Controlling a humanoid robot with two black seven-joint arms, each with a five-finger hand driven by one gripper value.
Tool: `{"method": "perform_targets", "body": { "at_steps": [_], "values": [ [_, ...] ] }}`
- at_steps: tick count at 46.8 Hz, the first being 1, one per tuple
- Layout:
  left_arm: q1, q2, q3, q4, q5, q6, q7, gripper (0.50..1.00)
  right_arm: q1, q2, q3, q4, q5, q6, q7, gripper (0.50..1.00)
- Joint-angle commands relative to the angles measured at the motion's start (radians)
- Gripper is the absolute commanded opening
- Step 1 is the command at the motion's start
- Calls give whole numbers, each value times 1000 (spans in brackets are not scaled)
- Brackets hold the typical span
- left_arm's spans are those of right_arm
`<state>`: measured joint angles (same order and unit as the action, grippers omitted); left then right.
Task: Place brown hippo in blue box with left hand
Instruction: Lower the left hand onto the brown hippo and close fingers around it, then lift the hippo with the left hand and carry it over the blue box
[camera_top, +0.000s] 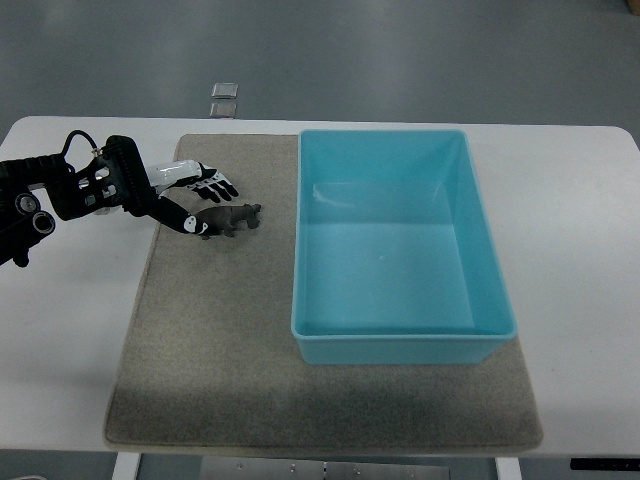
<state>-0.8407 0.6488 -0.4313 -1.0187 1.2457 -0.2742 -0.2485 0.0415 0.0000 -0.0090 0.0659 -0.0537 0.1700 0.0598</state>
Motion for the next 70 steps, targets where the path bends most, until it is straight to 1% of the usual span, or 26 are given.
{"method": "perform_targets", "body": {
  "at_steps": [1, 11, 17, 24, 26, 29, 30, 32, 34, 39, 41, 56, 70],
  "values": [
    [0, 0, 0, 0, 4, 10, 0, 752, -2, 0, 1, 0, 0, 0, 0, 936],
    [-1, 0, 13, 0, 6, 27, 0, 746, 0, 0, 1, 0, 0, 0, 0, 936],
    [-6, 0, 17, 0, 6, 33, 0, 711, 0, 0, 0, 0, 0, 0, 0, 936],
    [-8, 0, 20, 0, 6, 33, 0, 696, 0, 0, 0, 0, 0, -1, 0, 936],
    [-8, -1, 20, 0, 6, 33, 0, 675, 0, 0, 0, 0, 0, -1, 0, 936],
    [-8, 0, 20, 0, 6, 33, 0, 666, 0, 0, 0, 0, 0, 0, 0, 936],
    [-8, -1, 20, 0, 6, 33, 0, 660, 0, 0, 1, 0, 0, 0, 0, 936],
    [-8, -1, 20, 0, 6, 33, 0, 626, -2, 0, 1, 0, 0, -1, 0, 936],
    [-8, -1, 22, 0, 6, 33, 0, 613, 0, 0, 0, 0, 0, 0, 0, 936],
    [-8, -1, 22, -1, 6, 33, 0, 516, 0, 0, 0, 0, 0, -1, 0, 936],
    [-8, -1, 23, -1, 5, 33, 0, 500, 0, 0, 0, 0, 0, 0, 0, 936],
    [-18, 0, 22, -3, -19, 27, 2, 500, 0, 0, 0, 0, 0, -1, 0, 936],
    [-58, 15, 6, 2, -57, 24, 3, 500, -2, 0, 1, 0, 0, -1, 0, 936]
  ]
}}
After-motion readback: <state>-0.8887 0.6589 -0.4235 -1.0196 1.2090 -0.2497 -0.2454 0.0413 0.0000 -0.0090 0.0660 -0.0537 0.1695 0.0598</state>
